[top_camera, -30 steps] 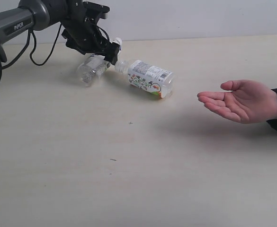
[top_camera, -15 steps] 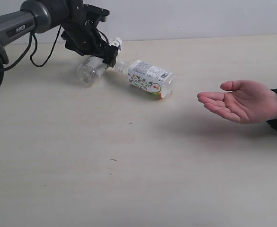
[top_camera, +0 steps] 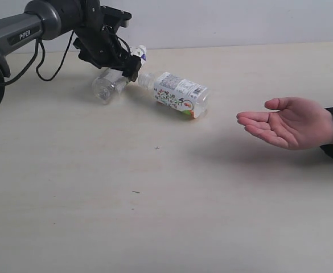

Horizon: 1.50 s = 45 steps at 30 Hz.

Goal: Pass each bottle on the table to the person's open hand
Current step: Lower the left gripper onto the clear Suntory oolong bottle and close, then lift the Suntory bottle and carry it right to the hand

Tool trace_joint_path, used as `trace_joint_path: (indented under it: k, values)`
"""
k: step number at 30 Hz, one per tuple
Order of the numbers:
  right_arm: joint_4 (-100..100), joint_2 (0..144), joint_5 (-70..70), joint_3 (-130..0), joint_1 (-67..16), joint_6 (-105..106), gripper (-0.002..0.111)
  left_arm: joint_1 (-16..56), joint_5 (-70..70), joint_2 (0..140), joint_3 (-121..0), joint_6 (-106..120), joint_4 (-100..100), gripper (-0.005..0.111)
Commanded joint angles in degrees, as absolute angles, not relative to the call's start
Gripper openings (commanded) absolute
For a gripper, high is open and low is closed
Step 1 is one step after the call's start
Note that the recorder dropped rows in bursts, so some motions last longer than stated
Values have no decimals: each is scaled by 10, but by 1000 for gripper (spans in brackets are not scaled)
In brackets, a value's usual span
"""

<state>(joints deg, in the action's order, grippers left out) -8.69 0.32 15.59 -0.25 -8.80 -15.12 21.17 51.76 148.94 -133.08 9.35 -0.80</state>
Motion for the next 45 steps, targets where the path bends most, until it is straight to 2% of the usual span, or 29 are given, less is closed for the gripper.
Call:
trace_joint_path:
  k: [1,7,8,24,33,45]
  values:
    - [-89,0,151,0,-90,-151,0,210,522,1487,-1335,89,-6,65]
    - [-89,0,151,0,-90,-151,0,210,524,1487,-1335,87,-6,3]
    - [-89,0,151,0,-90,-151,0,210,525,1487,-1335,87,-6,1]
    - [-89,0,151,0,-90,-151,0,210,556,1428,-1335,51,-6,0]
    - [-89,0,151,0,-90,-151,0,211,625,1388,-1335,40,-6,0]
    - [-89,0,151,0,-90,-151,0,256,700,1326,-1335,10,-4,0]
